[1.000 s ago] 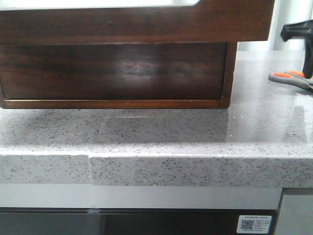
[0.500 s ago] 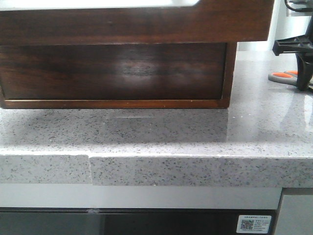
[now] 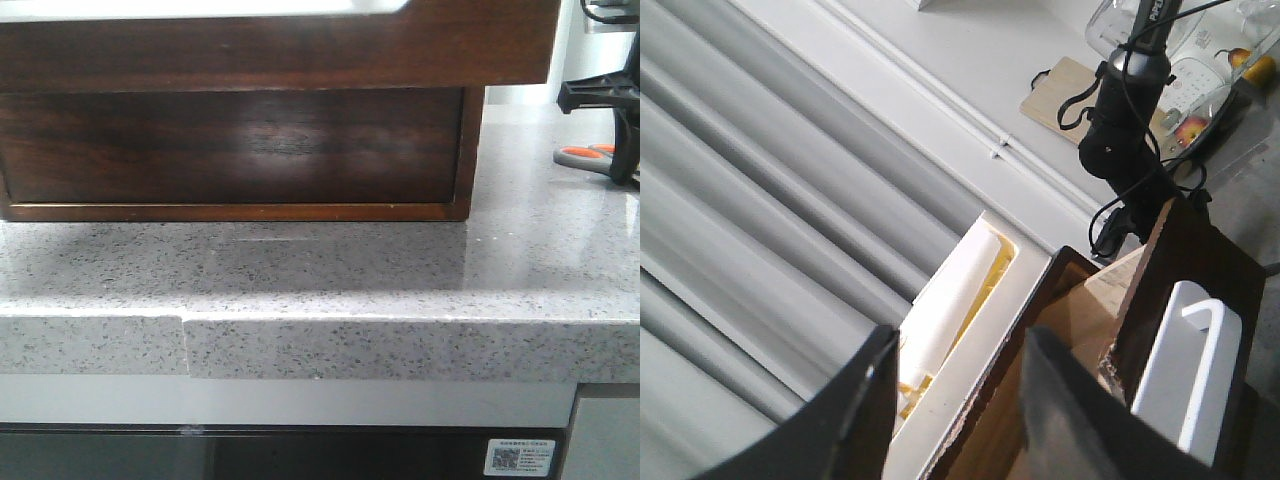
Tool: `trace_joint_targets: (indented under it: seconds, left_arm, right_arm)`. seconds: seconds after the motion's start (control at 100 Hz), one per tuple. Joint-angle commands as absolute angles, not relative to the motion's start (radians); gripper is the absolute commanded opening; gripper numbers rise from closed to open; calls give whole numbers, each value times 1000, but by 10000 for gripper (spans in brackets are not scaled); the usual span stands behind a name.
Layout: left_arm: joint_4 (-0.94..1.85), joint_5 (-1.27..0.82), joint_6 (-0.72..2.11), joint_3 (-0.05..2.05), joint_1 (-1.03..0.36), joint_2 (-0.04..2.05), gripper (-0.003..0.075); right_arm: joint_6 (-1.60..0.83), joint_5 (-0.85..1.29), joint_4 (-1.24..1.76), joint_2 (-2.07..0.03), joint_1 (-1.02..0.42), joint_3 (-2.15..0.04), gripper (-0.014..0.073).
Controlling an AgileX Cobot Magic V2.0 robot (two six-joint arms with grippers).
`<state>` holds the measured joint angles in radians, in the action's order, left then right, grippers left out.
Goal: Put scissors in drawer with both arms
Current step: 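Lift the scissors with the right gripper and carry them over the drawer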
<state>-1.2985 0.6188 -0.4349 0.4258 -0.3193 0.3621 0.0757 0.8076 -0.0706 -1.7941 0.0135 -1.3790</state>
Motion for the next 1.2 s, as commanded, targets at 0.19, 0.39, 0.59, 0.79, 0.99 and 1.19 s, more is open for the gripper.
trace_joint_targets:
  seconds: [0.19, 0.39, 0.59, 0.79, 0.99, 1.19]
  left_arm:
    - [-1236, 606, -448, 457, -325, 369, 219]
    - [-1235, 606, -448, 457, -325, 369, 219]
    - [-1235, 606, -448, 457, -325, 369, 219]
    - [-1235, 606, -448, 457, -325, 369, 219]
    - [-1235, 606, -449, 457, -325, 369, 219]
    - [-1232, 606, -449, 457, -325, 369, 219]
  right_arm:
    - [32, 784, -40, -1534, -32, -1414, -78]
    - [-46, 722, 13, -1359, -104, -1415, -79]
    - [-92, 651, 13, -1215, -199, -1415, -79]
    - [-171, 583, 13, -1143, -353, -1436, -79]
    - [-267, 521, 13, -1156, -566, -1486, -79]
    - [-333, 481, 13, -1231, -705, -1491, -79]
